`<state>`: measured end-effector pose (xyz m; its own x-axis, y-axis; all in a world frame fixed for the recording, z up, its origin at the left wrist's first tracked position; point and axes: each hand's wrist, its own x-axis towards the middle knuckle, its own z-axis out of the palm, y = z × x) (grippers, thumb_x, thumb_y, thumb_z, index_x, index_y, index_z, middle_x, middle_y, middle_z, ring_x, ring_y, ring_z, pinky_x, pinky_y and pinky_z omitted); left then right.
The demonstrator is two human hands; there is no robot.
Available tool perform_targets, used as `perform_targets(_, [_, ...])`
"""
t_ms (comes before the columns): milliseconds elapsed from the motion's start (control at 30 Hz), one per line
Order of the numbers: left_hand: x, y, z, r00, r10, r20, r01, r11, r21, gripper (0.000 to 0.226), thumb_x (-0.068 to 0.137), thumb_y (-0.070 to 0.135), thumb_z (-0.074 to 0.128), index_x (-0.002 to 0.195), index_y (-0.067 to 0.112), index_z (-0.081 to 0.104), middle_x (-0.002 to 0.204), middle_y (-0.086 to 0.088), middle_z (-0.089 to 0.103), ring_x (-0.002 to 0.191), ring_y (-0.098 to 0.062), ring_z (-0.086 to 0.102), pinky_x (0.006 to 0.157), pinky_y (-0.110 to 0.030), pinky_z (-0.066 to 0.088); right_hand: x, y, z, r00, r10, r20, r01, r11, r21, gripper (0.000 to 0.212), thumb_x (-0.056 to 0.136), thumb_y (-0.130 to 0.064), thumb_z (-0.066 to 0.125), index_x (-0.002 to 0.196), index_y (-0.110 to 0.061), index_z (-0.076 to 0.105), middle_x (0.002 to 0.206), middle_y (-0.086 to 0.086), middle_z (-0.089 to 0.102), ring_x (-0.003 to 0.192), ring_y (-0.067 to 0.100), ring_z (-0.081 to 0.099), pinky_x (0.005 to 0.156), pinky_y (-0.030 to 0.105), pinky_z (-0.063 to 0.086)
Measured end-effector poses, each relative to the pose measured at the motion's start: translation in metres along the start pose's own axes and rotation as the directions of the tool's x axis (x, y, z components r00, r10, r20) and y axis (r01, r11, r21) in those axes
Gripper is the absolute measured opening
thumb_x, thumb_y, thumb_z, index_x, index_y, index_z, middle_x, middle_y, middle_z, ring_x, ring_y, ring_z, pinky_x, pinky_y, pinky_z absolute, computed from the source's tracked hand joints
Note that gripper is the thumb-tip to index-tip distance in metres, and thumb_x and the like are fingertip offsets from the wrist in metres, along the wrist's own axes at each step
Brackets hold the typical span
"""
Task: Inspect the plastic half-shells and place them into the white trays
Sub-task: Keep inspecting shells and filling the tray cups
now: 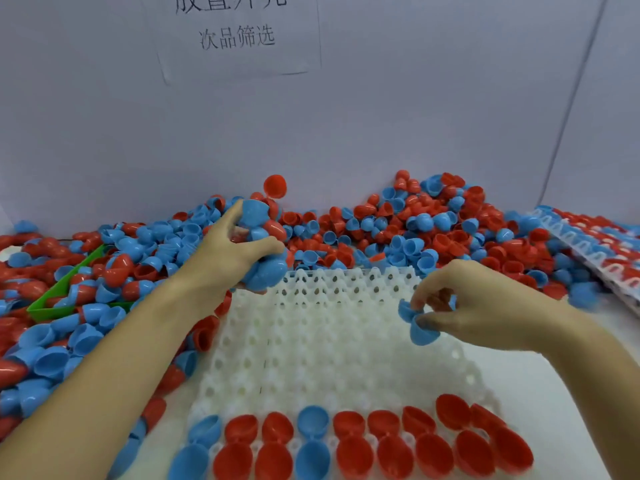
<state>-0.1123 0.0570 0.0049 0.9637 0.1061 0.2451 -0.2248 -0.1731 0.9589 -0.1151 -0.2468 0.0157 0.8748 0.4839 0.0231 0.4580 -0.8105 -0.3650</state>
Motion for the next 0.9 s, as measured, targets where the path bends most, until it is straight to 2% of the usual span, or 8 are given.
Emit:
perform_targets(100, [-0.013,-0.007,-0.008,0.997,-0.012,-0.077,0.008,0.998,-0.056,0.032,0.084,0.011,0.076,0.091,0.041,0.065,0.087,0.002,0.069,0.074,-0.018,0.071,0.053,-0.035,0.057,-0.01,0.015,0.001,0.998,0.048,-0.026,-0.049,0.999,-0.016,0.003,0.086,-0.036,0.074,0.086,-0.036,0.07,0.081,-0.007,0.065,0.074,0.013,0.059,0.065,0.027,0.048])
perform_targets(200, [-0.03,-0.015,-0.02,0.983,-0.004,-0.184,-0.023,0.989,-0.143,0.037,0.084,0.011,0.075,0.078,0.046,0.066,0.077,0.011,0.069,0.069,-0.011,0.071,0.05,-0.031,0.058,-0.016,0.023,-0.005,0.996,0.084,0.005,-0.083,0.995,-0.05,0.01,0.086,-0.034,0.075,0.08,-0.039,0.068,0.083,-0.003,0.066,0.077,0.017,0.06,0.066,0.032,0.049])
perform_targets(300, [-0.045,-0.022,-0.027,0.956,0.003,-0.295,-0.078,0.966,-0.245,0.03,0.086,0.01,0.073,0.085,0.039,0.065,0.08,0.012,0.07,0.071,-0.009,0.073,0.048,-0.028,0.056,-0.021,0.027,-0.007,0.991,0.107,0.076,-0.102,0.992,-0.07,0.019,0.086,-0.034,0.075,0.073,-0.043,0.064,0.081,-0.007,0.067,0.073,0.012,0.058,0.062,0.028,0.045])
perform_targets(433, [-0.054,-0.027,-0.024,0.949,-0.002,-0.316,-0.091,0.956,-0.277,0.022,0.088,0.009,0.069,0.095,0.029,0.063,0.082,0.009,0.068,0.07,-0.011,0.071,0.046,-0.031,0.057,-0.024,0.031,-0.009,0.986,0.13,0.109,-0.12,0.989,-0.088,0.019,0.085,-0.034,0.075,0.072,-0.044,0.065,0.078,-0.014,0.067,0.072,0.005,0.058,0.059,0.02,0.044])
perform_targets(533, [-0.058,-0.029,-0.021,0.947,-0.009,-0.32,-0.083,0.958,-0.273,0.017,0.09,0.01,0.067,0.101,0.022,0.062,0.088,0.005,0.065,0.071,-0.012,0.069,0.046,-0.031,0.056,-0.023,0.033,-0.009,0.983,0.134,0.122,-0.123,0.988,-0.091,0.019,0.084,-0.034,0.076,0.072,-0.044,0.065,0.065,-0.03,0.06,0.063,-0.011,0.053,0.053,0.011,0.041])
perform_targets(667, [-0.062,-0.03,-0.021,0.944,-0.013,-0.329,-0.086,0.955,-0.283,0.019,0.091,0.01,0.066,0.087,0.028,0.063,0.082,0.008,0.067,0.069,-0.01,0.07,0.045,-0.029,0.055,-0.019,0.033,-0.002,0.977,0.133,0.168,-0.118,0.988,-0.097,0.015,0.083,-0.038,0.077,0.073,-0.044,0.067,0.06,-0.022,0.058,0.056,-0.006,0.05,0.05,0.013,0.039])
perform_targets(833, [-0.063,-0.033,-0.019,0.948,-0.034,-0.316,-0.06,0.958,-0.281,0.015,0.09,0.011,0.067,0.094,0.025,0.063,0.088,0.003,0.066,0.069,-0.012,0.07,0.045,-0.03,0.055,-0.015,0.029,0.008,0.942,0.168,0.291,-0.145,0.985,-0.098,0.015,0.084,-0.034,0.077,0.076,-0.039,0.065,0.05,-0.036,0.052,0.049,-0.016,0.05,0.044,0.008,0.037])
perform_targets(900, [-0.063,-0.033,-0.019,0.949,-0.04,-0.313,-0.051,0.959,-0.279,0.015,0.089,0.011,0.067,0.098,0.022,0.062,0.089,0.002,0.065,0.067,-0.013,0.069,0.045,-0.031,0.055,-0.013,0.027,0.01,0.934,0.191,0.301,-0.169,0.981,-0.097,0.018,0.083,-0.031,0.078,0.074,-0.038,0.064,0.047,-0.036,0.051,0.046,-0.013,0.05,0.043,0.01,0.037])
